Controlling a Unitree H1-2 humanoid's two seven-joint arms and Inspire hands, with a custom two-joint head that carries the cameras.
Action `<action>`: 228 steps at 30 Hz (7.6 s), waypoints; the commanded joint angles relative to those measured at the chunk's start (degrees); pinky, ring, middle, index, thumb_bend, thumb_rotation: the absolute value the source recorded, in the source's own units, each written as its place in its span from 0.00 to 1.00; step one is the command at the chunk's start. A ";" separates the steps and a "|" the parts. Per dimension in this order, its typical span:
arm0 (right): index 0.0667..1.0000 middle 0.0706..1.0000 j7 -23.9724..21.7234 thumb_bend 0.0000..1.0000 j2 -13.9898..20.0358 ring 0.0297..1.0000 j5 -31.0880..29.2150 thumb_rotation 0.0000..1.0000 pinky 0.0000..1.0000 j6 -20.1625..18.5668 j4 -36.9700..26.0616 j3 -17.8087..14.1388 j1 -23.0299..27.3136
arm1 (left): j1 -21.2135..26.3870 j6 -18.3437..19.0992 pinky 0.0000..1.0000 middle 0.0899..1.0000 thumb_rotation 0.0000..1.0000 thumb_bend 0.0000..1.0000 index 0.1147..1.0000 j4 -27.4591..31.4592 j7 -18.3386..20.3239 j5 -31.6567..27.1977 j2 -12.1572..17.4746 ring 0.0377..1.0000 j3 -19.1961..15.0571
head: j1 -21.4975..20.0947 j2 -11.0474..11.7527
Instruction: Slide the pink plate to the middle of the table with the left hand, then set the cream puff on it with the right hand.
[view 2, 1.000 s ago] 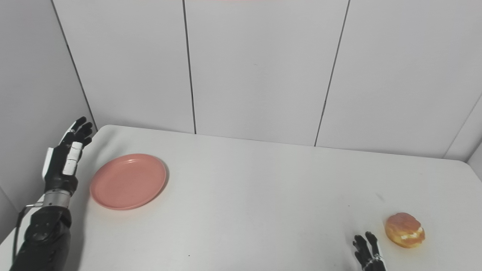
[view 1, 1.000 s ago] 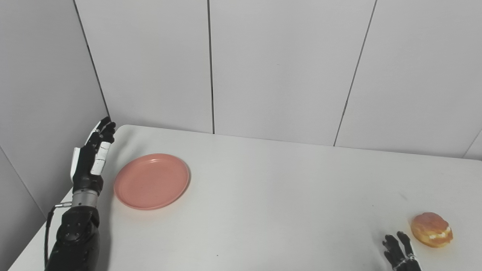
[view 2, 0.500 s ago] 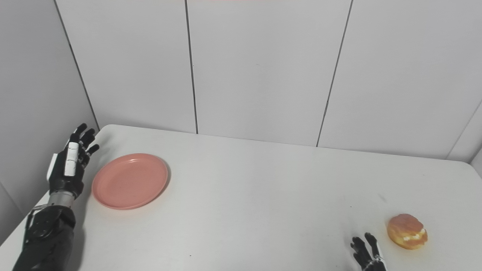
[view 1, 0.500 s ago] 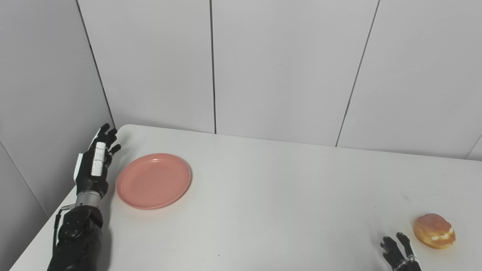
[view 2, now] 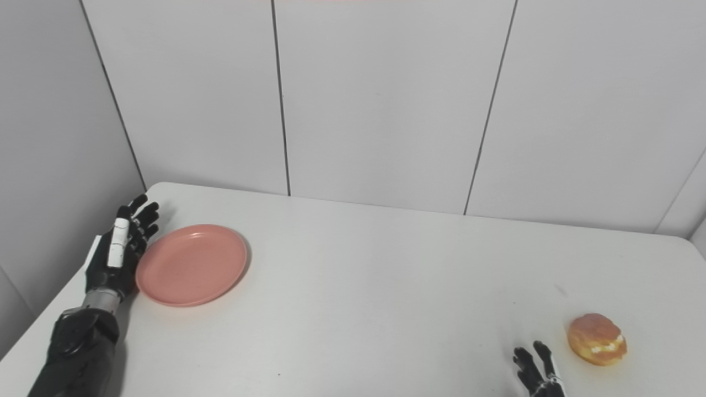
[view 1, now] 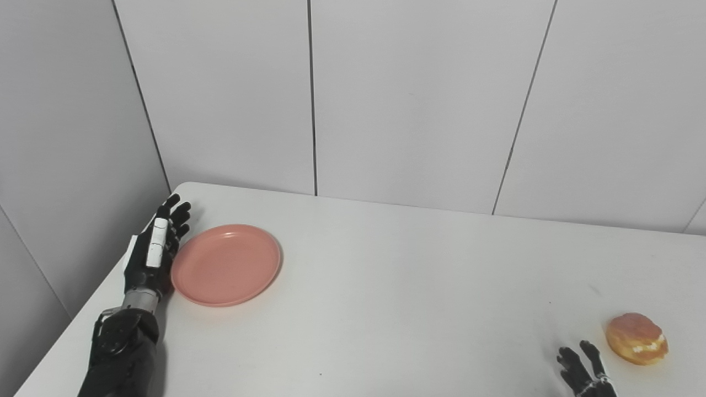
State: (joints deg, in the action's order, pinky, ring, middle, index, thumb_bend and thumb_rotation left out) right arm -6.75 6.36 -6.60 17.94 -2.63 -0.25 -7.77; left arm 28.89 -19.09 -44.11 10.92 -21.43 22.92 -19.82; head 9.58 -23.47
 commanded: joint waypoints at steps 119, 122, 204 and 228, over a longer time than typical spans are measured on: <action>0.90 0.83 4.87 0.79 -3.98 0.85 13.30 0.97 0.79 -10.07 -6.14 7.10 -3.71 | -2.11 15.28 0.94 0.85 0.86 0.94 0.74 11.56 -3.66 5.60 -18.56 0.91 10.95 | -20.17 -6.32; 0.90 0.83 5.15 0.77 -4.27 0.85 13.68 0.97 0.80 -10.02 -6.28 7.49 -3.67 | -1.94 14.29 0.94 0.84 0.86 0.95 0.72 10.56 -3.55 5.87 -19.01 0.90 11.09 | -21.15 -6.37; 0.89 0.86 12.99 0.94 -7.52 0.81 35.56 0.63 0.69 -15.11 -19.43 4.85 -0.54 | 0.42 11.22 0.88 0.85 0.84 0.95 0.72 0.89 1.19 5.45 -24.47 0.89 13.22 | -31.13 -7.42; 0.82 0.89 -11.66 1.00 18.61 0.88 46.06 0.40 0.80 -36.19 -29.35 -0.53 18.44 | 0.84 10.66 0.87 0.84 0.83 0.97 0.74 -0.10 1.35 5.24 -25.48 0.87 13.12 | -30.56 -7.13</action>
State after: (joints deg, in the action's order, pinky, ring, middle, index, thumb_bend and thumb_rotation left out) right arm -18.13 23.13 38.80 -17.27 -31.10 0.21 8.27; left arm 33.83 -9.91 -40.69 12.17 -16.46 -1.02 -7.18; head -21.01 -30.59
